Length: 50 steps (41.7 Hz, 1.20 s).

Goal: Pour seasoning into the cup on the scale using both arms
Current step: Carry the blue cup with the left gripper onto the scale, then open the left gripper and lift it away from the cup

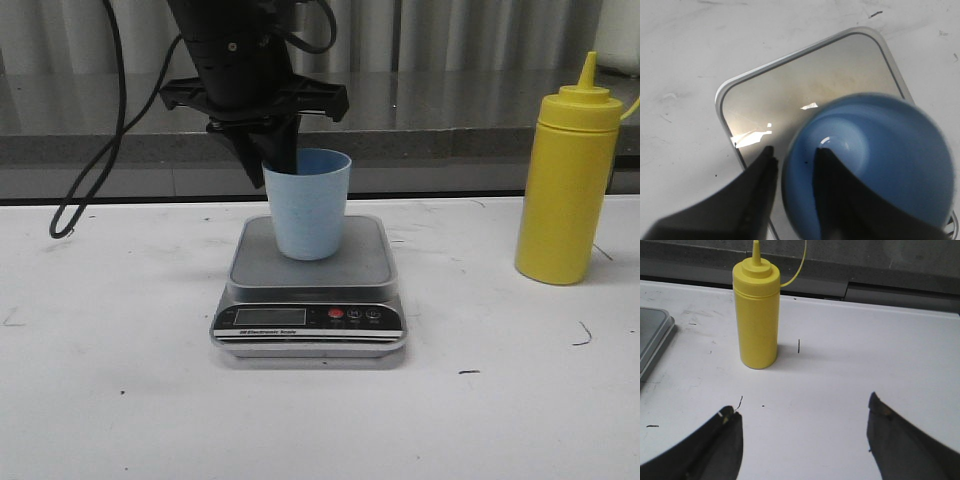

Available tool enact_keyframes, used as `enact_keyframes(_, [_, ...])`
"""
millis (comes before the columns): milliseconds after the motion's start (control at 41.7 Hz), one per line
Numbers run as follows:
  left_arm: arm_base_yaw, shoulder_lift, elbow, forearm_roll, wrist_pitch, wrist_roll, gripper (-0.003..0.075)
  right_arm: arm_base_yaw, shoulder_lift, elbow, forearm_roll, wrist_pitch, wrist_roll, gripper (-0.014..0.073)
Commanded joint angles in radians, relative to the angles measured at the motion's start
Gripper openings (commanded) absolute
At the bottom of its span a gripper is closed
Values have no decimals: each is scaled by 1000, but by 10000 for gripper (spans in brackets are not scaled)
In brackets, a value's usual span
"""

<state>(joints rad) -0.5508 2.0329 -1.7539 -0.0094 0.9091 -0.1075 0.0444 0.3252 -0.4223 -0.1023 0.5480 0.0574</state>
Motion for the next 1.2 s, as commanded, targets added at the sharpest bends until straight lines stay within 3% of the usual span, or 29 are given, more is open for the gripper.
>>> enact_keyframes(0, [-5, -56, -32, -8, -22, -12, 394, -6, 16, -26, -14, -78, -9, 542])
enact_keyframes(48, [-5, -56, -32, -8, -18, -12, 427, -6, 16, -26, -14, -78, -9, 542])
enact_keyframes(168, [-5, -82, -33, -9, 9, -12, 426, -6, 16, -26, -14, -78, -9, 542])
enact_keyframes(528, [-5, -349, 30, 9, 41, 24, 360, -6, 16, -26, -14, -78, -9, 542])
enact_keyframes(744, [-5, -588, 237, 30, -66, 27, 314, -6, 16, -26, -14, -78, -9, 542])
enact_keyframes(1176, [-5, -989, 661, 55, -196, 48, 313, -6, 16, -26, -14, -78, -9, 542])
